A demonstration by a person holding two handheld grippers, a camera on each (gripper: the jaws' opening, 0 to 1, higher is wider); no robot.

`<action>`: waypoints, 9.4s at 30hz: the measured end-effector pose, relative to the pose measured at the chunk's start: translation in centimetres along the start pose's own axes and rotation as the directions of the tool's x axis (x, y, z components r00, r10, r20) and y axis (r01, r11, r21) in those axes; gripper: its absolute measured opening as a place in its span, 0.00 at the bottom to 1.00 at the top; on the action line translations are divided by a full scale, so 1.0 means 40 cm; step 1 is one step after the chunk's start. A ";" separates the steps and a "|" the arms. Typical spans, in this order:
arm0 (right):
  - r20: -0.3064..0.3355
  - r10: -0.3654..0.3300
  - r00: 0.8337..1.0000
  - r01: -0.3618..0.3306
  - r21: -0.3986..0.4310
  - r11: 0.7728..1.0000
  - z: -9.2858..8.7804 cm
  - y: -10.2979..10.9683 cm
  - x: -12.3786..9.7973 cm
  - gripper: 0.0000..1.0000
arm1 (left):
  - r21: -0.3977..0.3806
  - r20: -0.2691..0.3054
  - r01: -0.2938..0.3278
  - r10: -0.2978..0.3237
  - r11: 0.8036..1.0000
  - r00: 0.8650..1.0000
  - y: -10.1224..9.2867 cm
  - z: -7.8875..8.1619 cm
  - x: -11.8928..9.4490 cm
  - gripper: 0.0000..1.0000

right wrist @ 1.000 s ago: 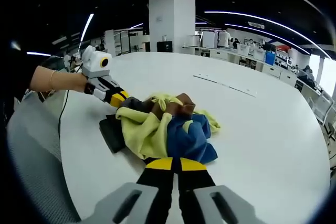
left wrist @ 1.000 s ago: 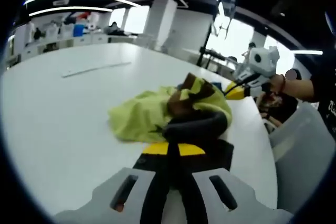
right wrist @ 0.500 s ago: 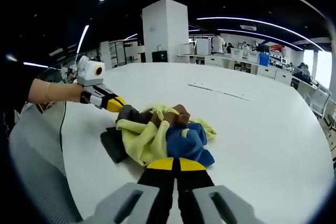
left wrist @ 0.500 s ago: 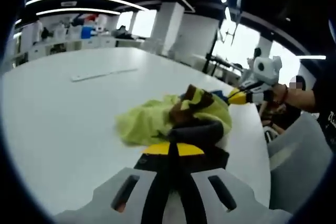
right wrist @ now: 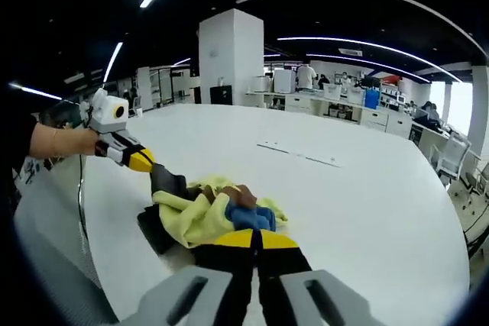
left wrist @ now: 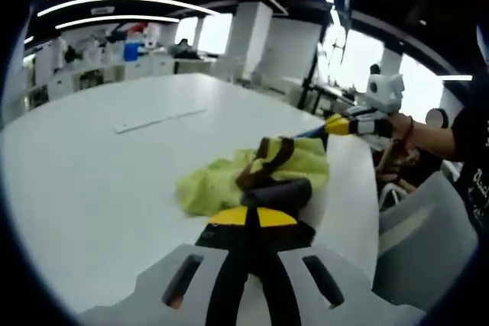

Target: Fold the garment on the visible template until the final outline fits inside the template.

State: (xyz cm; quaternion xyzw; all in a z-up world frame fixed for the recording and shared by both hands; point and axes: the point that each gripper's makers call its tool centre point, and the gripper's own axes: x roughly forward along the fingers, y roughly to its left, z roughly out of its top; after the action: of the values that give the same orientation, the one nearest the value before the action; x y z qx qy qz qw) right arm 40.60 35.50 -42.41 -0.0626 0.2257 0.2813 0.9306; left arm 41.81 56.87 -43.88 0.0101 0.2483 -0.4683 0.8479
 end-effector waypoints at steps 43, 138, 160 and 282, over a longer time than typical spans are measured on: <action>0.086 -0.110 0.990 0.107 0.037 0.994 0.252 -0.306 0.117 0.00 | -0.013 0.149 -0.239 0.238 0.971 0.960 0.258 0.307 -0.024 0.00; -0.207 -0.172 0.963 0.234 0.329 0.915 -0.067 -0.201 0.188 0.58 | -0.058 -0.013 -0.392 0.392 0.918 0.920 0.274 0.106 0.156 0.73; -0.211 -0.257 0.943 0.324 0.405 0.855 -0.179 -0.137 0.123 0.43 | -0.067 -0.043 -0.493 0.492 0.867 0.870 0.255 0.049 0.240 0.43; -0.370 -0.382 0.847 0.473 0.196 0.859 -0.133 -0.628 0.024 0.42 | 0.022 -0.139 -0.602 0.598 0.798 0.789 0.460 0.000 -0.075 0.35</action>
State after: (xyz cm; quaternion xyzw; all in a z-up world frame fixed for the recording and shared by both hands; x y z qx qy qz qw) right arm 53.11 13.73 -47.84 -0.0241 0.3903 0.0159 0.9203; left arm 55.22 69.58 -46.54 0.1111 0.2960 -0.1704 0.9333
